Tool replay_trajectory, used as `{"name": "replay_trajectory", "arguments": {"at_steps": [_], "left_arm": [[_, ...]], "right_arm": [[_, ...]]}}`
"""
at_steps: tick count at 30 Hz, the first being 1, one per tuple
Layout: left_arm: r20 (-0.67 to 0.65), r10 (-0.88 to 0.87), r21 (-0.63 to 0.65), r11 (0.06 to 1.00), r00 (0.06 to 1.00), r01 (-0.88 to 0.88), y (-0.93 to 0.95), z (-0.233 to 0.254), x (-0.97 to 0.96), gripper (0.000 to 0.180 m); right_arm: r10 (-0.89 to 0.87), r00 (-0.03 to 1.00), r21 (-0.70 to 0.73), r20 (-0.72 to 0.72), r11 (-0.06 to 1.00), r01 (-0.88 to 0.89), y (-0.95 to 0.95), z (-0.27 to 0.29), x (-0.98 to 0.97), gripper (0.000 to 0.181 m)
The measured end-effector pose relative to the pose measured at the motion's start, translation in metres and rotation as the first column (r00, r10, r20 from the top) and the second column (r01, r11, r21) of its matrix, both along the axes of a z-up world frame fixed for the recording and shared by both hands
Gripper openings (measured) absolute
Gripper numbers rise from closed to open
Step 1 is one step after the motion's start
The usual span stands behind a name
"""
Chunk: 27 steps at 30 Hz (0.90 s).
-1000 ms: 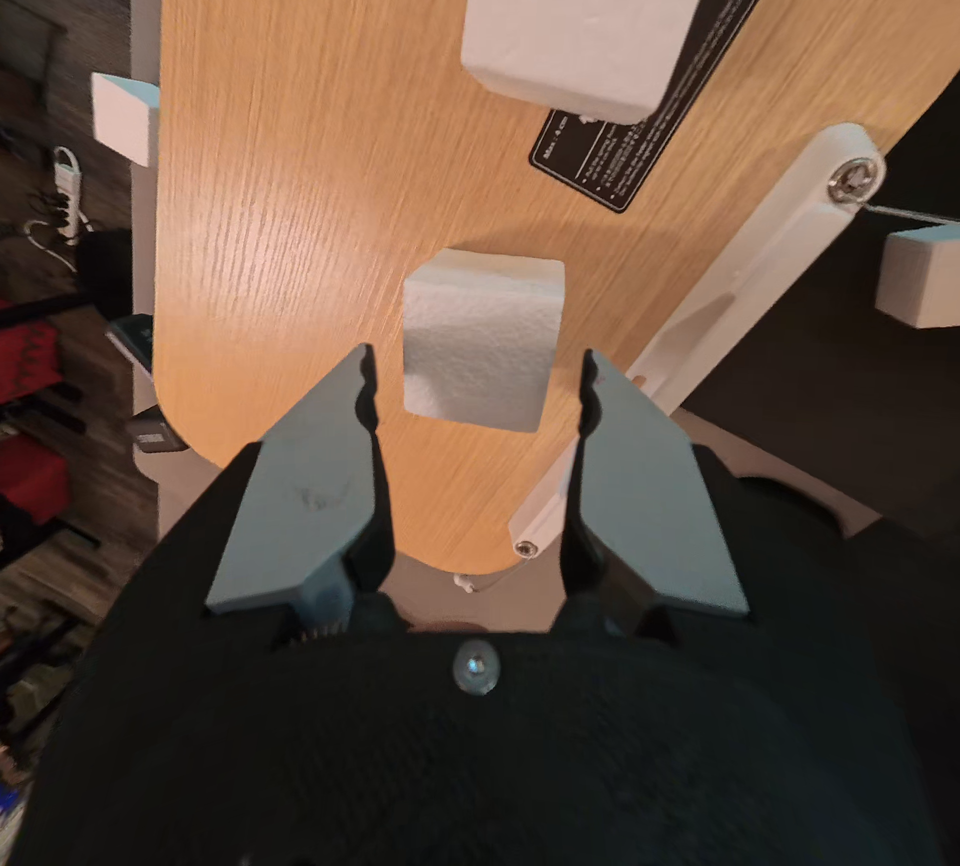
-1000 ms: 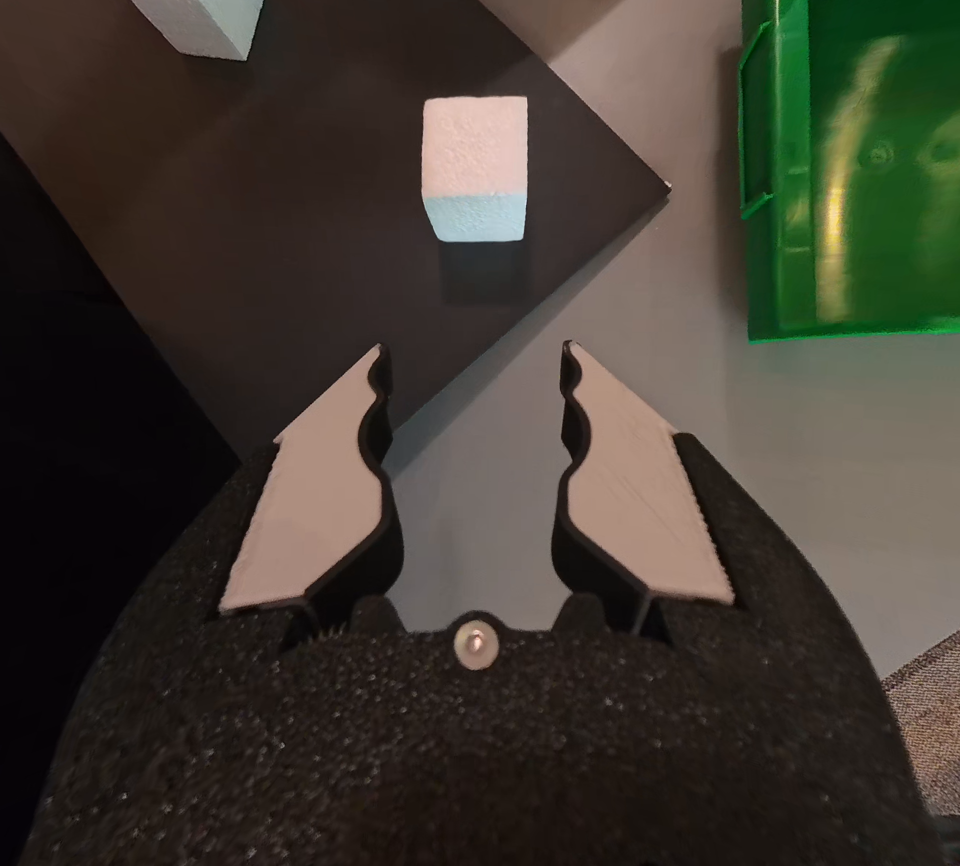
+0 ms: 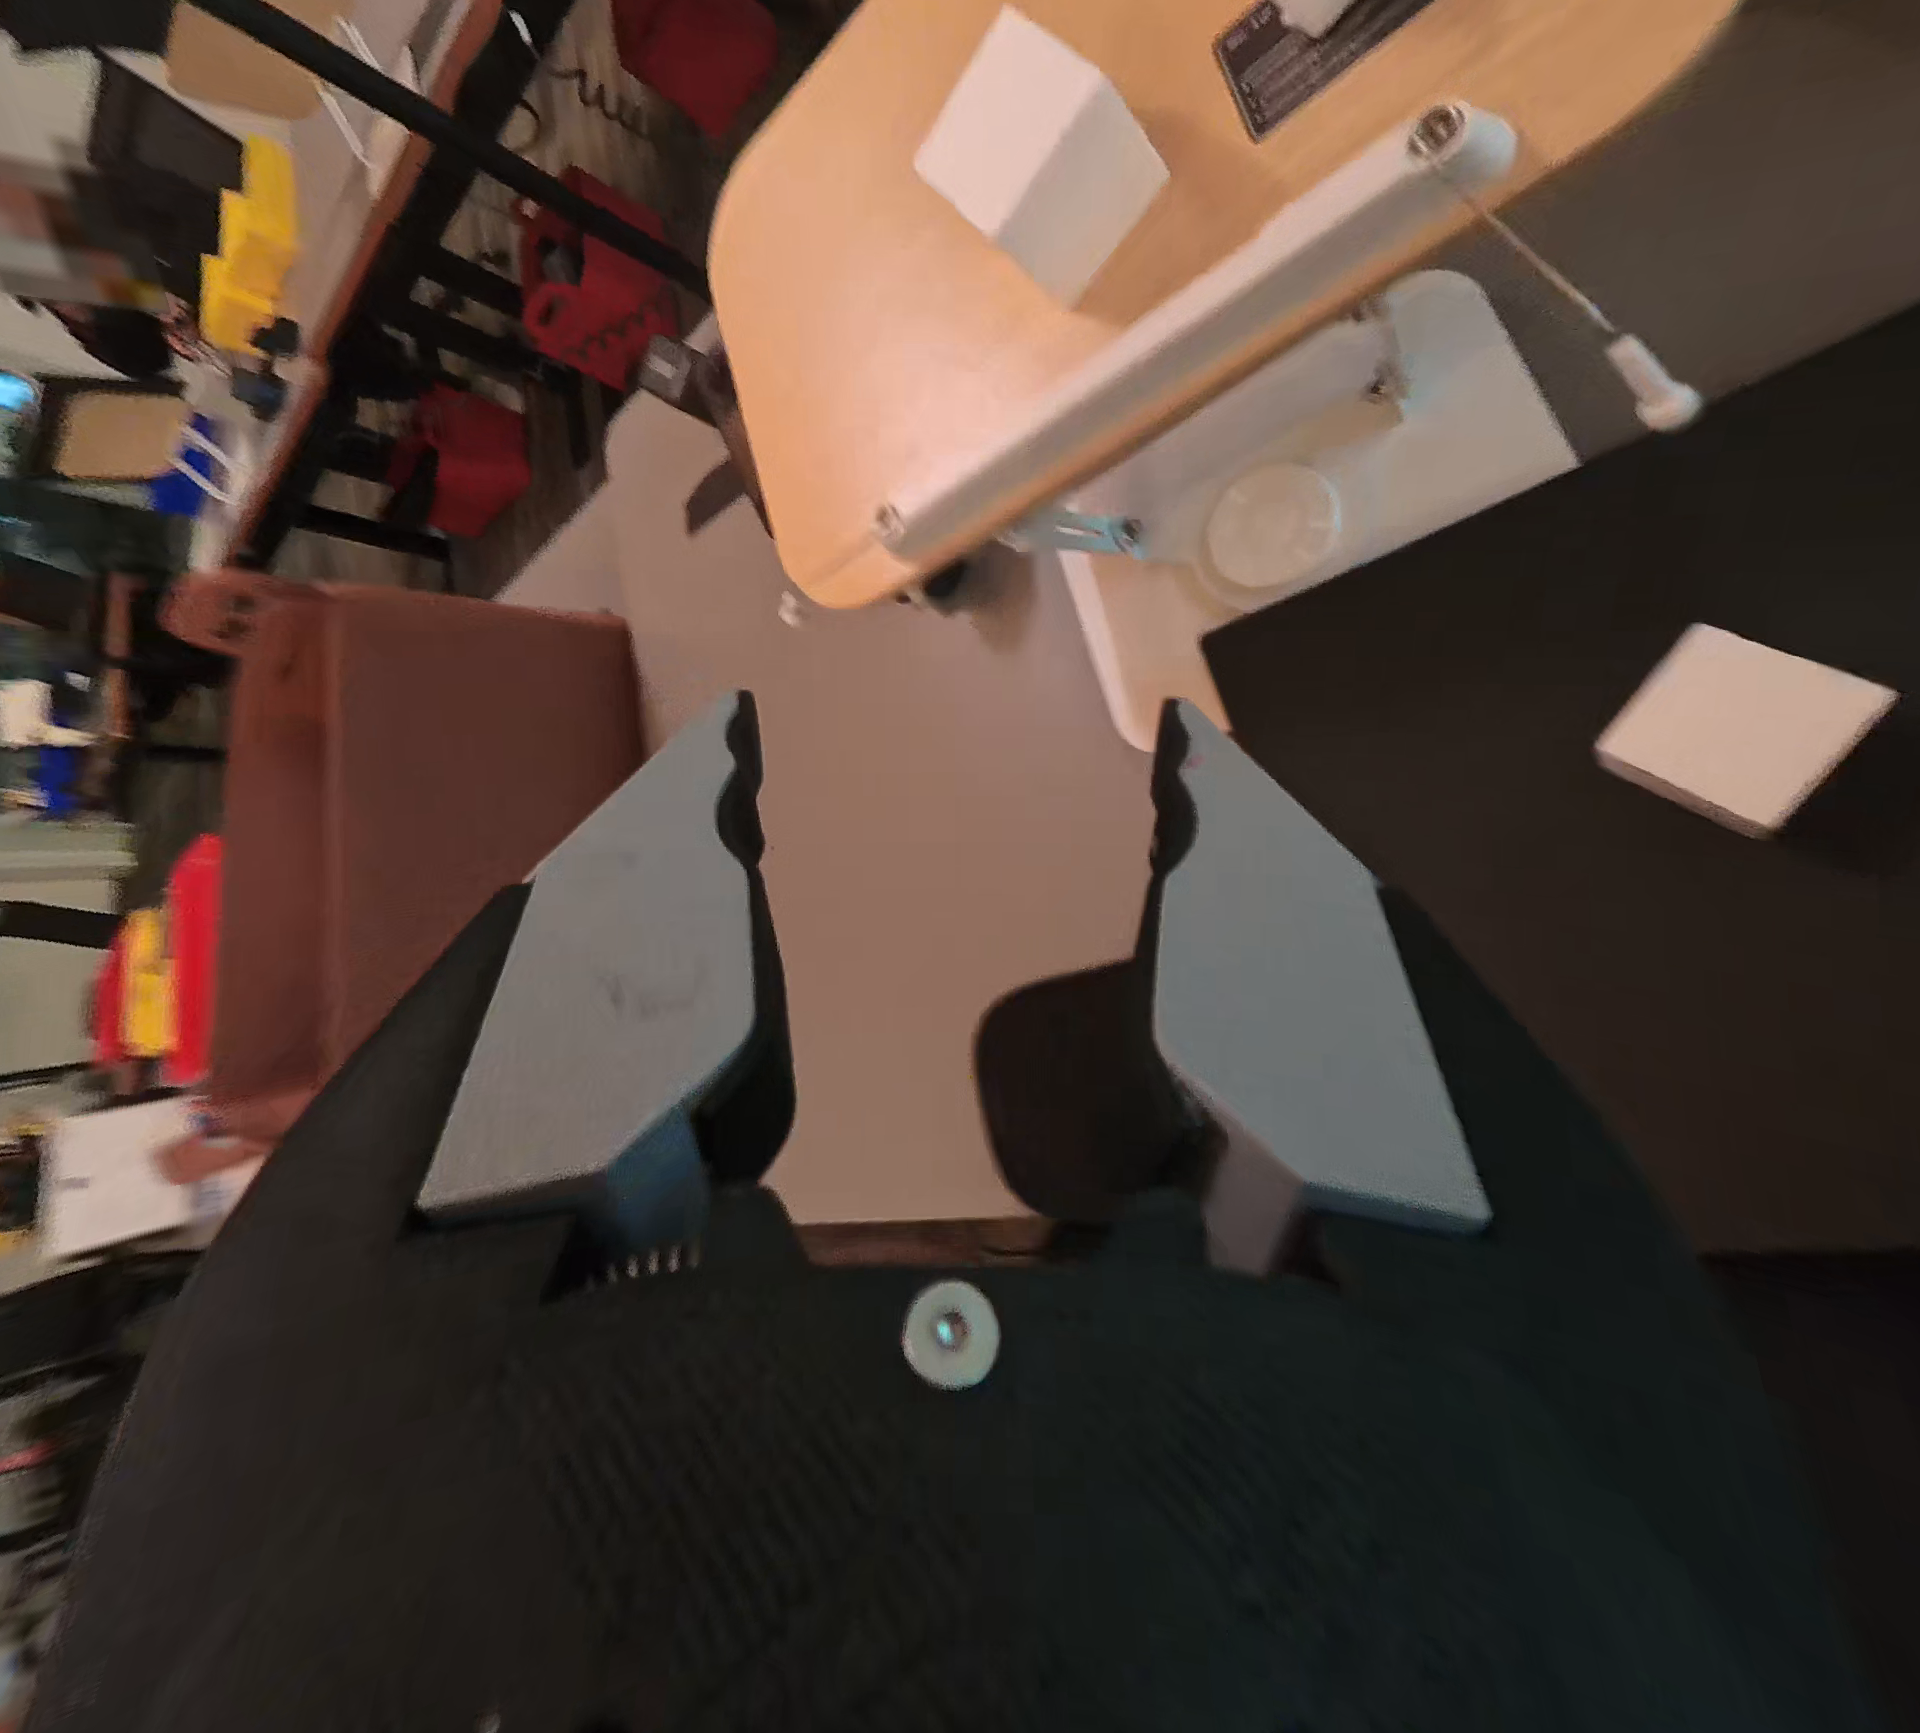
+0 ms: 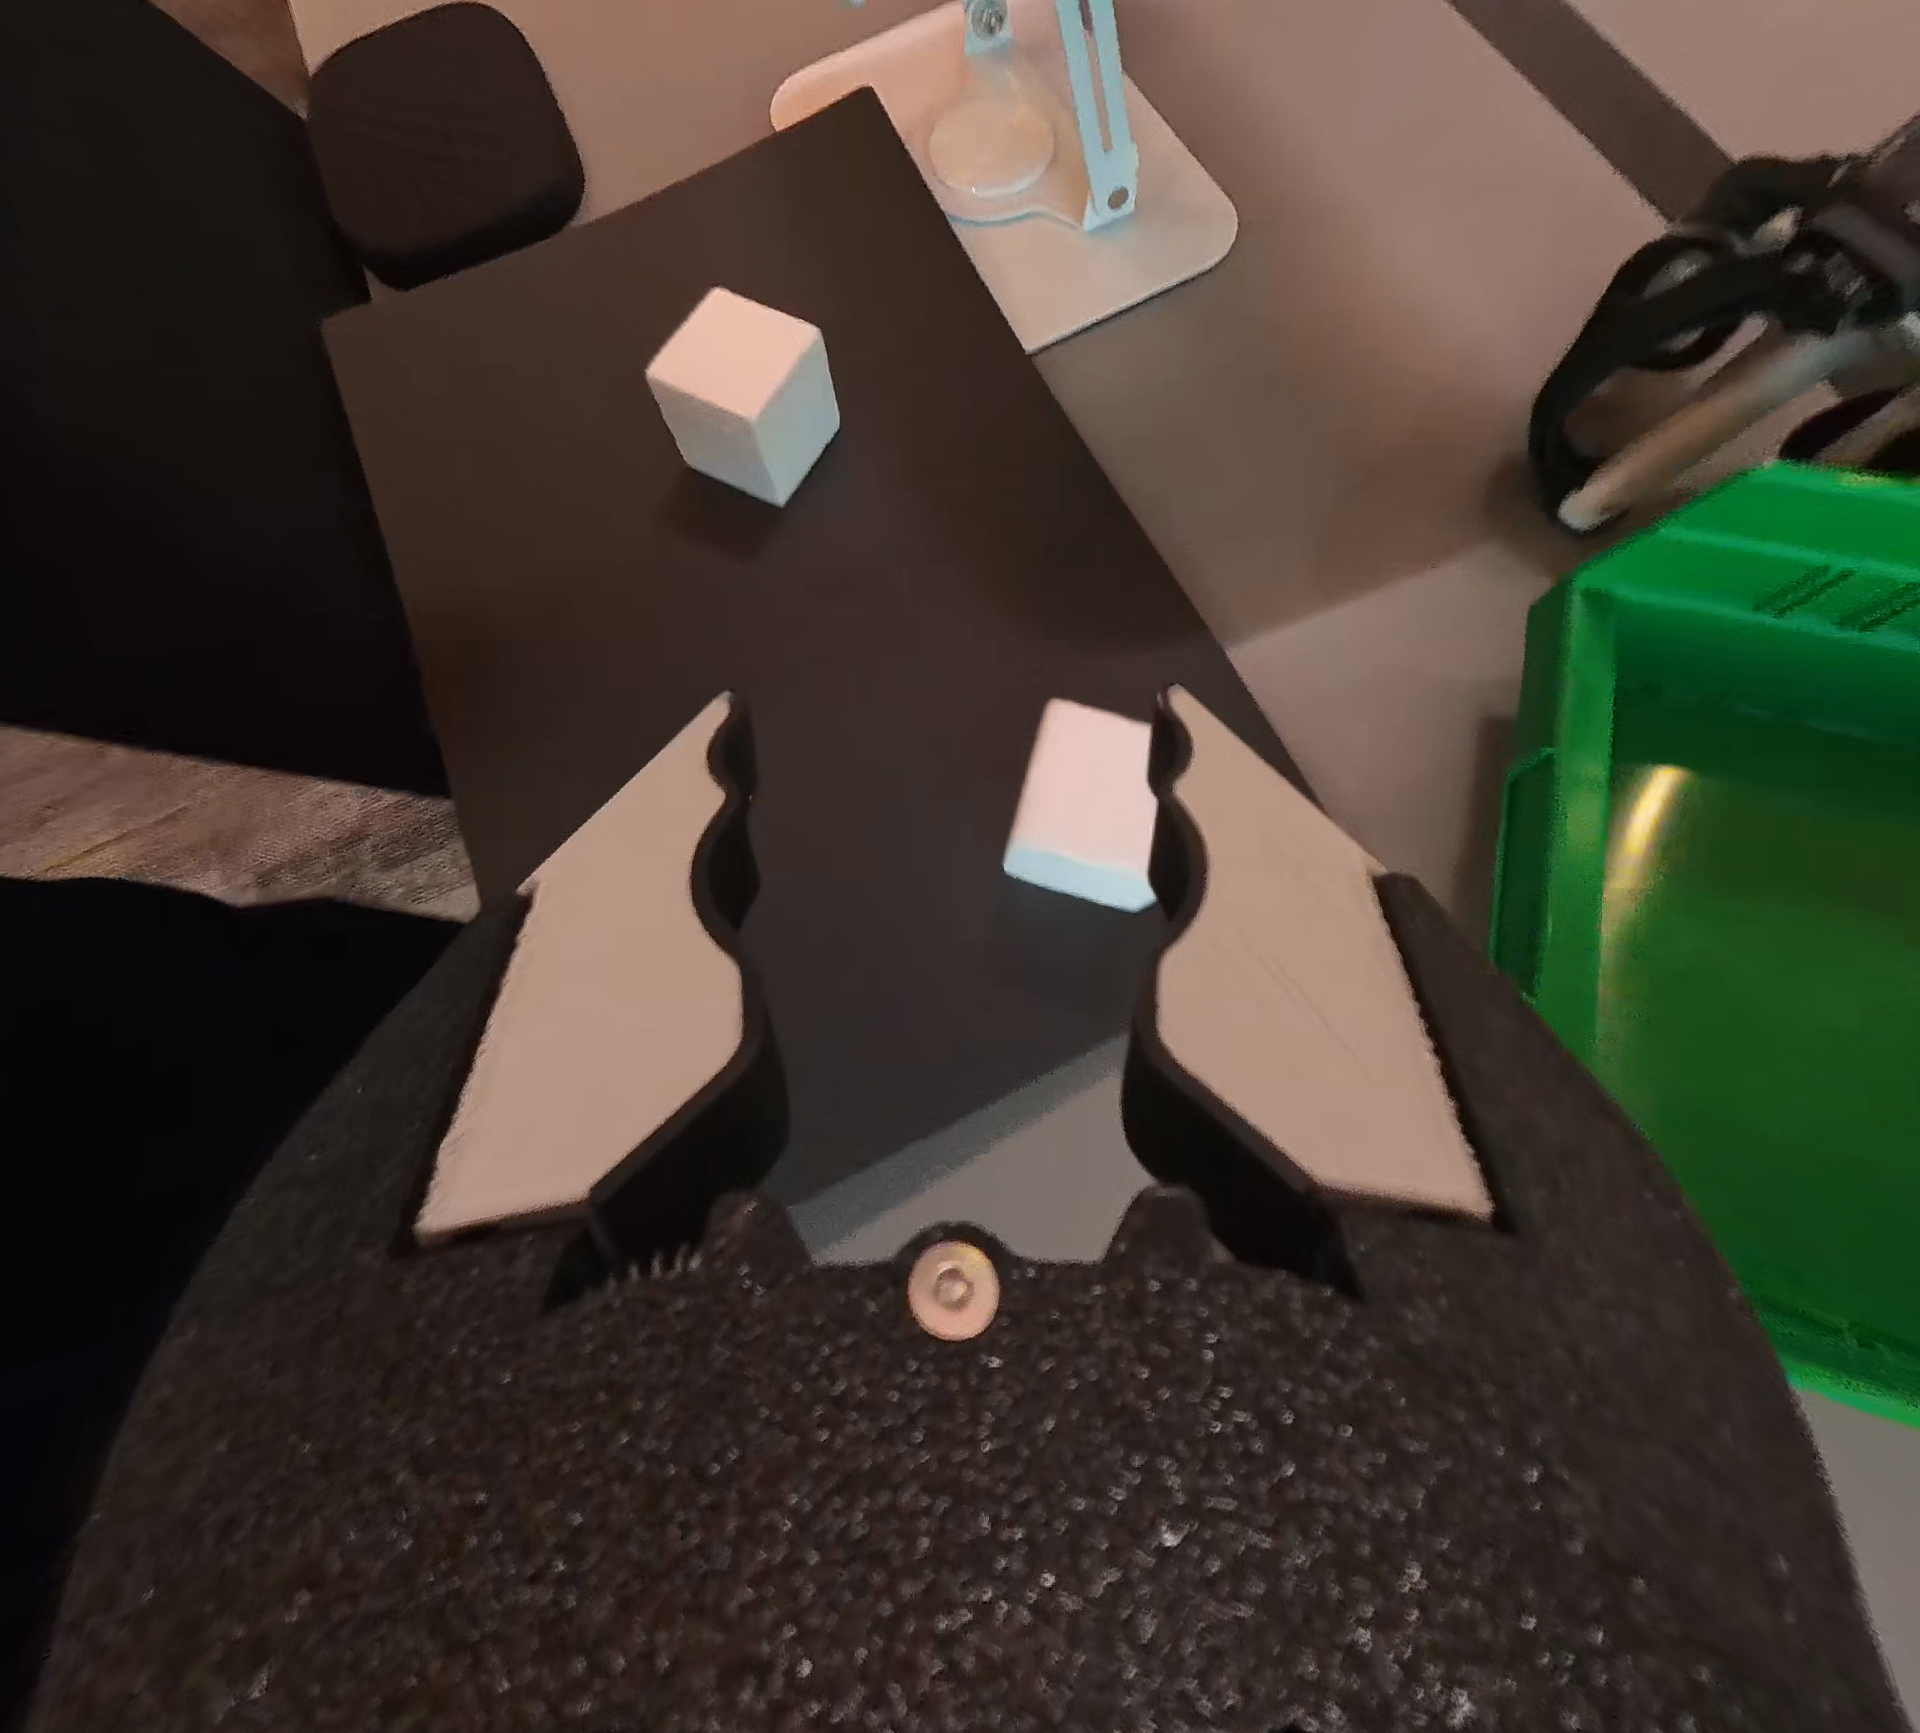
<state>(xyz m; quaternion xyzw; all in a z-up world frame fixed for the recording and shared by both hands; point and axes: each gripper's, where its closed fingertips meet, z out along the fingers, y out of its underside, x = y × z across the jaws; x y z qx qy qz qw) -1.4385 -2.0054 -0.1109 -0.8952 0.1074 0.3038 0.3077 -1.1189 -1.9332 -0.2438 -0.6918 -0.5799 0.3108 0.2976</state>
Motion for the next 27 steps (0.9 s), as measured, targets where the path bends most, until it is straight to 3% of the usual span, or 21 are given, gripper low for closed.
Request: {"name": "replay_trajectory", "arguments": {"at_steps": [5, 9, 18, 22, 27], "left_arm": [[0.300, -0.028, 0.107, 0.994, 0.954, -0.005, -0.063, -0.056, 0.022, 0.073], [0.458, -0.111, 0.130, 0.990, 0.882, 0.057, -0.098, -0.100, 0.041, 0.074], [0.568, -0.179, 0.217, 0.974, 0.803, 0.064, -0.109, -0.112, 0.047, 0.063], [0.596, -0.152, 0.195, 0.980, 0.788, 0.041, -0.117, -0.126, 0.047, 0.060], [0.534, -0.138, 0.180, 0.983, 0.834, 0.047, -0.119, -0.129, 0.046, 0.055]], "right_arm": [[-0.057, 0.998, 0.161, -0.037, 0.985, 0.062, -0.020, 0.027, -0.033, 0.058], [-0.051, 0.997, 0.236, -0.053, 0.970, 0.062, -0.034, 0.060, -0.072, 0.048], [-0.042, 0.997, 0.329, 0.058, 0.944, 0.021, -0.010, 0.112, -0.136, 0.072], [0.017, 0.989, 0.335, 0.146, 0.940, -0.066, 0.021, 0.111, -0.158, 0.074], [0.117, 0.966, 0.313, 0.229, 0.931, -0.187, 0.086, 0.110, -0.203, 0.071]]}}
